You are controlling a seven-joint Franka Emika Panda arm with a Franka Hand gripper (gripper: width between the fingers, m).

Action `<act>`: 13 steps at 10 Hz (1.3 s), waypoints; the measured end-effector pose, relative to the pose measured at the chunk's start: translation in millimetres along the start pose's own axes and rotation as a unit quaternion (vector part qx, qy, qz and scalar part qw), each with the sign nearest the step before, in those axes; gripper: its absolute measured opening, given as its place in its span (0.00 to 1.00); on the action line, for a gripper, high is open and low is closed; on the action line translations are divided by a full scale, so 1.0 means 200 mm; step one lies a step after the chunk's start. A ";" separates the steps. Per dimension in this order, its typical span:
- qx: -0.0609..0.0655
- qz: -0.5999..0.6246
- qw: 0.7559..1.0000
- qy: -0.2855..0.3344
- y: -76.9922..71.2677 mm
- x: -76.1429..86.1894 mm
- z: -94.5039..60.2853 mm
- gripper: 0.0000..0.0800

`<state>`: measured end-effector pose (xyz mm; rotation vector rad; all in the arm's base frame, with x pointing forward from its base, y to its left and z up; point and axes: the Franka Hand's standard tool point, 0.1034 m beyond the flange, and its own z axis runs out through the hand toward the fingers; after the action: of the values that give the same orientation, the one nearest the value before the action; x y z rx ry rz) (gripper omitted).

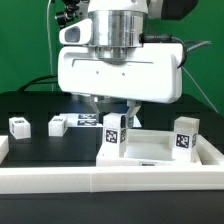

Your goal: Assemble square table

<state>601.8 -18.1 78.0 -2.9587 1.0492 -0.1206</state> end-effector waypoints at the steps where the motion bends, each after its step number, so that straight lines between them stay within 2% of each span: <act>1: -0.001 -0.001 1.000 0.000 0.00 0.00 0.00 0.39; 2: 0.000 -0.002 1.000 0.000 0.00 0.00 0.00 0.48; 3: 0.000 -0.002 1.000 0.000 0.00 0.00 0.00 0.48; 4: 0.000 -0.002 1.000 0.000 0.00 0.00 0.00 0.71; 5: 0.000 -0.002 1.000 0.000 0.00 0.00 0.00 0.78; 6: 0.001 0.014 1.000 0.000 0.00 -0.01 0.00 0.78; 8: 0.004 0.102 0.995 -0.006 -0.05 -0.13 -0.06 0.81; 10: 0.014 0.189 0.982 -0.014 -0.11 -0.23 -0.06 0.81; 13: 0.014 0.170 0.985 -0.014 -0.11 -0.23 -0.06 0.81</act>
Offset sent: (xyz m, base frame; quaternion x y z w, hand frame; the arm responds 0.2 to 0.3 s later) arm 0.0000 0.0000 0.0000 0.0000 0.0000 0.0000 1.0000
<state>578.7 27.8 87.5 -2.6969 1.5115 -0.0911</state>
